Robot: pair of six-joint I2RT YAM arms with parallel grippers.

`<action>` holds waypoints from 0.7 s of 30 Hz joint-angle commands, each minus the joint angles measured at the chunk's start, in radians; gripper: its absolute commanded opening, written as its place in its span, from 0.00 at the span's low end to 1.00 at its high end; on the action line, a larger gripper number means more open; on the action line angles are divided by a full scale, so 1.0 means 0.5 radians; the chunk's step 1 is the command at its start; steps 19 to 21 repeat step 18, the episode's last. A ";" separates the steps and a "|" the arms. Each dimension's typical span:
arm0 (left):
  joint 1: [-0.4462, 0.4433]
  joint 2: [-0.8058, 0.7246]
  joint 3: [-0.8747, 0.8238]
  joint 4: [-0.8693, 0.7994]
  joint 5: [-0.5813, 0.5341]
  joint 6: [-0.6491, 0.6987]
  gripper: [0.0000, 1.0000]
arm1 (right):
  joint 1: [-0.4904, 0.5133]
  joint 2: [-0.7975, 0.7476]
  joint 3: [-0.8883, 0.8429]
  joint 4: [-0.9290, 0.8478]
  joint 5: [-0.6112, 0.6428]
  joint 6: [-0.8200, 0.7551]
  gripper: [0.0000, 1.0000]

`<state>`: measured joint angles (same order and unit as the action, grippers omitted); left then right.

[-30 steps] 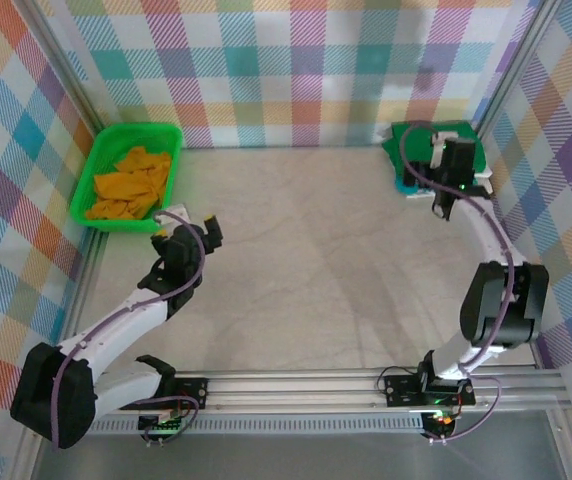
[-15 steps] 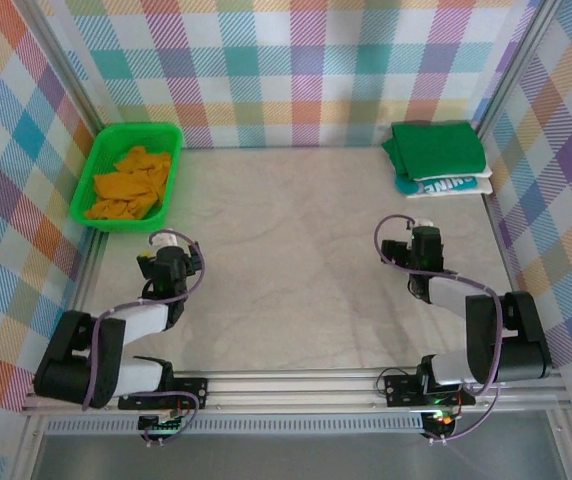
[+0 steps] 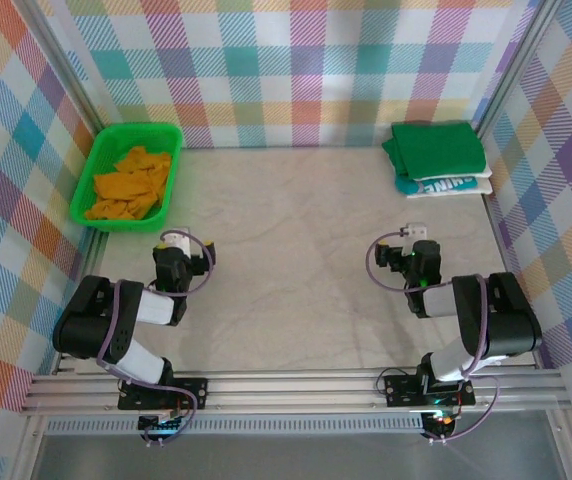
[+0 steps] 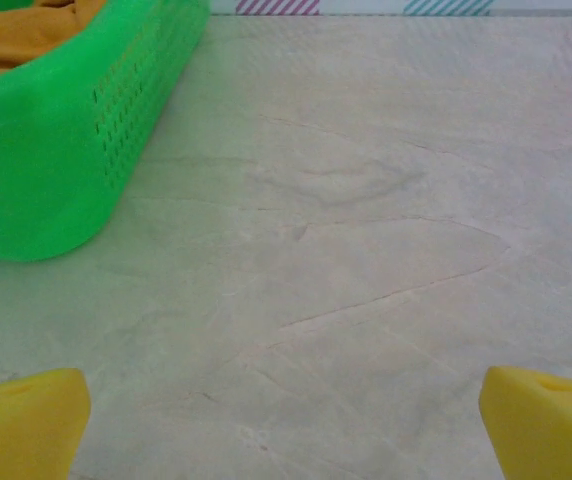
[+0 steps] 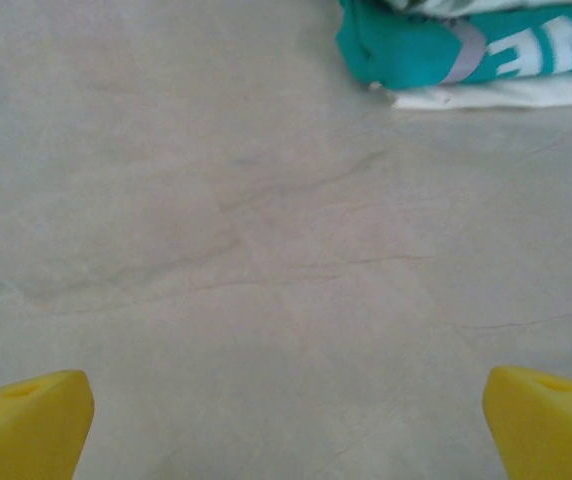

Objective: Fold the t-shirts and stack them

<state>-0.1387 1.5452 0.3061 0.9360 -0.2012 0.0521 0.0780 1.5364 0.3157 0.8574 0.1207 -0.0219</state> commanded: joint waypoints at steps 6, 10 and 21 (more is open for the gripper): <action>0.129 0.032 0.207 -0.225 0.097 -0.084 1.00 | -0.137 -0.004 0.174 -0.015 -0.201 0.082 1.00; 0.128 0.034 0.212 -0.229 0.098 -0.082 1.00 | -0.138 0.003 0.185 -0.030 -0.210 0.082 1.00; 0.130 0.028 0.188 -0.197 0.125 -0.070 1.00 | -0.142 -0.004 0.185 -0.038 -0.244 0.071 1.00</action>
